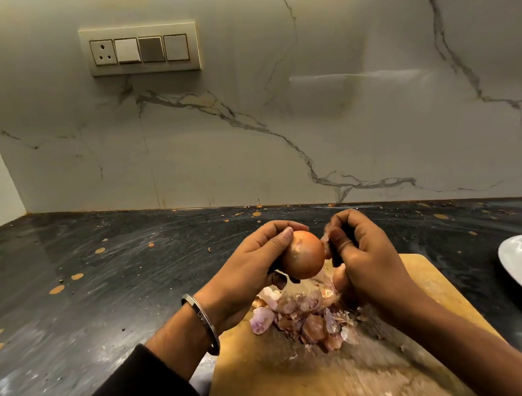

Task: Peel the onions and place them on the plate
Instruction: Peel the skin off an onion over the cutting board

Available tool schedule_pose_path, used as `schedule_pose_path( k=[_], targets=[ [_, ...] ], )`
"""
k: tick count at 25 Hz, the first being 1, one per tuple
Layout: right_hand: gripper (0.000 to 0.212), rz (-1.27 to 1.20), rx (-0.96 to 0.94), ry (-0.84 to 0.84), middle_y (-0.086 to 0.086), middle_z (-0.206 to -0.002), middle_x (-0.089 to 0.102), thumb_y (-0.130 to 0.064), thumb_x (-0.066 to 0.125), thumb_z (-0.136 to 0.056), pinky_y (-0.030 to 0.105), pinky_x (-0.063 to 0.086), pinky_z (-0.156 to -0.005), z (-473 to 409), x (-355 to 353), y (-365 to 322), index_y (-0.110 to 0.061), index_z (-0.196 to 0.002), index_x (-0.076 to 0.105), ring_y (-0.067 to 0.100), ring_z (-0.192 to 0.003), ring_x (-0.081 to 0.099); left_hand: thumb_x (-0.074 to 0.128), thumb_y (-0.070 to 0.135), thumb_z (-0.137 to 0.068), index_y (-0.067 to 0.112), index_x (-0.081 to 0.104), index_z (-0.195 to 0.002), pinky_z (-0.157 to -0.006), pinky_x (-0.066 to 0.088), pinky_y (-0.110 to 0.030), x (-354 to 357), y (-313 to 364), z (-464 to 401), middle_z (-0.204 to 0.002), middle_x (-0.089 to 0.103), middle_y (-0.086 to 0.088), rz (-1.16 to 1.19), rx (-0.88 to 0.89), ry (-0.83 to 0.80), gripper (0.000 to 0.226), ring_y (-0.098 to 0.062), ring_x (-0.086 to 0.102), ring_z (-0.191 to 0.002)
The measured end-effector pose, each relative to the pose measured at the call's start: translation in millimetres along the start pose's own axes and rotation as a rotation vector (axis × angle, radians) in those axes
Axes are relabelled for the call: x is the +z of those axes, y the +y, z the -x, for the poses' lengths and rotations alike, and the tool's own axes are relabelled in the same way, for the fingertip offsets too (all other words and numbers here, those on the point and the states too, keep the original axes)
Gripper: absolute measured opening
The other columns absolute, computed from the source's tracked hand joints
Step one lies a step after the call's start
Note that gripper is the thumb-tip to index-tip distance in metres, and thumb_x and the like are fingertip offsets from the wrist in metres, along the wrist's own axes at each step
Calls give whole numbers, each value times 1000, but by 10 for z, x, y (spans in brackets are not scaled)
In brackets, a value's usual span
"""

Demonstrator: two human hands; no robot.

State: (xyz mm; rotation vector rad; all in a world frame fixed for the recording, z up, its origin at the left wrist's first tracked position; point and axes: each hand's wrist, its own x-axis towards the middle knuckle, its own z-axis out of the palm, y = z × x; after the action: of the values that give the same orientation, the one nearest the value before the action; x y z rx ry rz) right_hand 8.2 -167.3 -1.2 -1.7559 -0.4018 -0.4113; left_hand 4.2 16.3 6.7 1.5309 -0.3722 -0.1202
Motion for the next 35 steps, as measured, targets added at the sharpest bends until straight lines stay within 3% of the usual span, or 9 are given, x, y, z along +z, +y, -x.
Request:
schedule_pose_path(
  k=[5,8,11,13,16,21,27,30,35],
  targets=[
    [25,133,-179,-58,-13,-78,65,4,51,-97,17,50,-58,95,23,-90,-17,-93,64,4,-70,61,45,38,-102,30,71,-102,-55,43,-22,-25,8,-14,-107,67,1,-88,4,141,27,-18,58,-80],
    [15,183,-235,-56,-17,-73,63,-17,54,-100,11,43,-54,117,41,-111,-20,-89,65,0,-66,58,47,43,-99,30,71,-101,-52,39,-19,-25,-2,-16,-98,68,5,-99,15,144,27,-18,54,-78],
    [10,203,-260,-46,-10,-80,64,-31,64,-92,21,50,-61,116,59,-110,-22,-97,65,8,-76,62,52,48,-93,27,70,-105,-51,38,-18,3,-30,-4,-95,67,1,-102,24,71,30,-14,52,-74],
    [6,230,-268,-50,-7,-84,64,-20,69,-91,29,54,-65,122,67,-101,-20,-96,65,13,-79,63,54,50,-88,26,68,-109,-51,38,-18,17,-47,5,-96,66,-2,-98,20,26,34,-9,52,-70],
    [16,234,-237,-60,-8,-82,62,-5,66,-92,21,49,-63,111,60,-77,-20,-89,63,9,-77,60,56,49,-85,24,67,-112,-51,40,-19,26,-55,4,-98,66,-8,-118,28,9,39,-10,54,-70],
    [19,212,-110,25,-1,-77,60,-1,57,-96,24,46,-59,32,-13,-30,-17,-86,58,9,-67,54,54,49,-85,27,71,-109,-52,45,-21,22,-32,1,-105,68,-2,-68,37,-6,36,-14,60,-68],
    [28,303,-190,10,-4,-82,64,7,53,-94,22,52,-65,71,-14,-51,-17,-95,66,9,-76,61,47,35,-101,30,69,-113,-54,51,-24,-51,-9,-23,-114,66,-6,60,6,89,26,-24,68,-74],
    [17,306,-200,-11,-6,-99,65,-7,63,-93,24,55,-73,88,25,-56,-20,-104,64,4,-90,62,50,33,-99,22,65,-116,-57,58,-29,-50,2,-25,-109,69,-14,179,-29,92,26,-32,71,-78],
    [51,221,-129,-139,-11,-117,65,-27,80,-81,30,60,-78,103,44,-60,-29,-127,58,4,-102,67,59,38,-86,15,62,-119,-65,62,-37,-16,10,-10,-116,67,-17,229,-67,47,40,-37,72,-87]
  ],
)
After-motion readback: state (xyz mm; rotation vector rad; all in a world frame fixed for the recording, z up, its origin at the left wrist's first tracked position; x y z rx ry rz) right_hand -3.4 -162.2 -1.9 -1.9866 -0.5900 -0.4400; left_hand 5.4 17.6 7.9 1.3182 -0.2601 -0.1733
